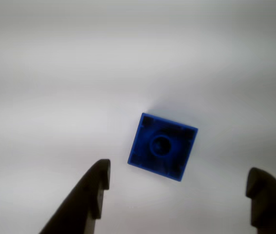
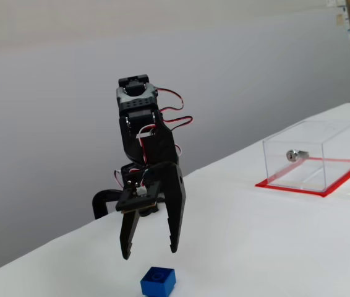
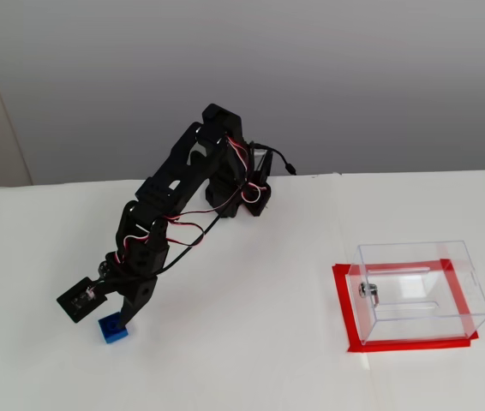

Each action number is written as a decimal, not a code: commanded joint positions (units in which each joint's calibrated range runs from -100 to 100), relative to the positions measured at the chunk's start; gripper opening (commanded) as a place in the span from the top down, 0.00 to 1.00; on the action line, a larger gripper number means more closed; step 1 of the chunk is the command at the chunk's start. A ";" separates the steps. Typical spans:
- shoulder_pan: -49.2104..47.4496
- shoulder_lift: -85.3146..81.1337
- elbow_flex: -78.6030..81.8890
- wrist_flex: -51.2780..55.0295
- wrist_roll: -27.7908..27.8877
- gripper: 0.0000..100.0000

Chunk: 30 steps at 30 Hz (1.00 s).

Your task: Pick the blue lego brick and place it into the transparent box

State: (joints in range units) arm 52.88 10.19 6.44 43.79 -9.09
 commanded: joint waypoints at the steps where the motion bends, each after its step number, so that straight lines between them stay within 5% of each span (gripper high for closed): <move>1: 0.02 1.05 -4.18 -2.01 -1.04 0.69; 30: -0.94 13.02 -10.78 -2.45 -1.82 0.70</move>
State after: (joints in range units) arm 52.14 23.64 0.09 42.42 -10.50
